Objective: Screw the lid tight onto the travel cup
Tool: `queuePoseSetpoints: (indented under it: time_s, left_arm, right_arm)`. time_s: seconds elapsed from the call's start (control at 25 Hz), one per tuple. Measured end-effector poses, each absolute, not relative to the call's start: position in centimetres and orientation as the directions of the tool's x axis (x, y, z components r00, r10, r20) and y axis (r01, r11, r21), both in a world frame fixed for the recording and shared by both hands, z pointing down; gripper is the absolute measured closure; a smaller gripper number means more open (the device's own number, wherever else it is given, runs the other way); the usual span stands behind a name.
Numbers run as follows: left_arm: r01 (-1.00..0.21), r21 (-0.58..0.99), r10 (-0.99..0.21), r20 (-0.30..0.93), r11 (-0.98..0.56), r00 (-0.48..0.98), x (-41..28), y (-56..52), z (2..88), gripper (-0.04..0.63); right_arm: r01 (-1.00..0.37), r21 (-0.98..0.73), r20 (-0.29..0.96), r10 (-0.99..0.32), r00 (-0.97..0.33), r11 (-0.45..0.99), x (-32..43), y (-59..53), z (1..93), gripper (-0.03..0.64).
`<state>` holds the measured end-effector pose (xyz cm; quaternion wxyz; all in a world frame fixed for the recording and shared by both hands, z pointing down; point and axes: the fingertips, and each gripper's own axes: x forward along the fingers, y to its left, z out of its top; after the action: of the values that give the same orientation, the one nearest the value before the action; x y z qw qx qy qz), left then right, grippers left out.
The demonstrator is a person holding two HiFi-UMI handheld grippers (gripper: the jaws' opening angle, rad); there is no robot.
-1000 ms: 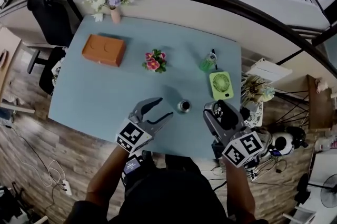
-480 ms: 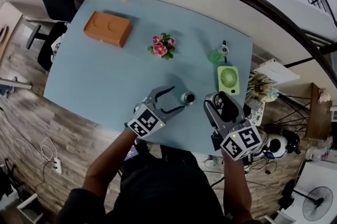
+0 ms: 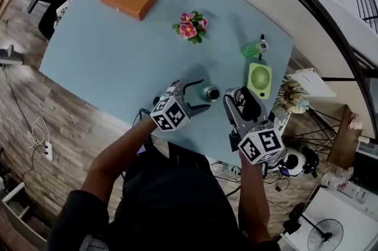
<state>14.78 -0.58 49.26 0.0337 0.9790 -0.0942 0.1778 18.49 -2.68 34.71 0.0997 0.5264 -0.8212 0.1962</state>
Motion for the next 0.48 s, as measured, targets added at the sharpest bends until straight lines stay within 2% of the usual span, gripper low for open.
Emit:
queuePoseSetpoints:
  time_s: [0.48]
  left_arm:
    - [-0.185,0.013,-0.162,0.422,-0.983,0.892,17.1,-0.4,54.7,0.183]
  right_arm:
    - [-0.884,-0.178,0.429,-0.774,-0.466,0.433,18.0,-3.3,40.7,0.354]
